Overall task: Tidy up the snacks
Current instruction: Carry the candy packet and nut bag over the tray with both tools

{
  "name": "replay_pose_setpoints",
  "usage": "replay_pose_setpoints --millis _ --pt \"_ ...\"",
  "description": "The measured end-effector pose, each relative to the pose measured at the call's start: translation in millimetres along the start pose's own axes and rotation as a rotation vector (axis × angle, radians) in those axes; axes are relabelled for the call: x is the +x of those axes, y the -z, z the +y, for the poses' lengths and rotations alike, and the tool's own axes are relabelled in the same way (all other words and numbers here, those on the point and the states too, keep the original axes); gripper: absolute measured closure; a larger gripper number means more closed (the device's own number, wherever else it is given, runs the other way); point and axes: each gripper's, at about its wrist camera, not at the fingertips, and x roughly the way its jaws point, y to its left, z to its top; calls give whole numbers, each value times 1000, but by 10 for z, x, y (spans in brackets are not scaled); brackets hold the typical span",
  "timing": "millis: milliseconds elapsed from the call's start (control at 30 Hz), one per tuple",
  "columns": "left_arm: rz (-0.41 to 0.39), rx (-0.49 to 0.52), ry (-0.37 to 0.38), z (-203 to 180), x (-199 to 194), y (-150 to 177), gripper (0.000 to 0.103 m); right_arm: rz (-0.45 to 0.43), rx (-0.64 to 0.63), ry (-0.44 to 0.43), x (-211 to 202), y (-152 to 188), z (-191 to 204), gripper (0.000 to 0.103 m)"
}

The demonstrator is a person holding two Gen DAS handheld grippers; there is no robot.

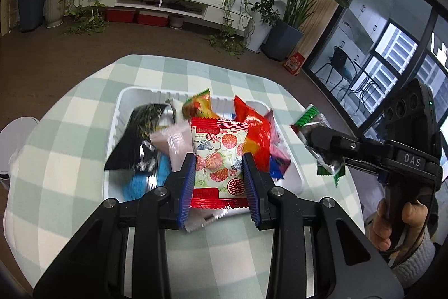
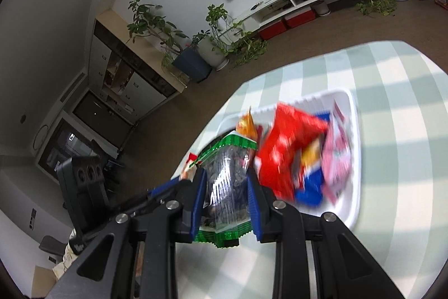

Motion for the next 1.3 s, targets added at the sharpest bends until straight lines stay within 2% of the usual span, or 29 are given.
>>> replay_pose_setpoints --millis 267,500,1000,1300 --pt "5 15 -37 44 182 -396 72 14 -24 35 295 -271 41 73" --pt "21 19 -55 93 413 -542 72 23 -32 73 470 -413 -31 72" --pt "53 55 -109 76 710 -612 71 47 -71 134 687 -456 -102 72" --pt "51 68 -137 83 778 -620 71 44 -108 168 728 -431 -73 68"
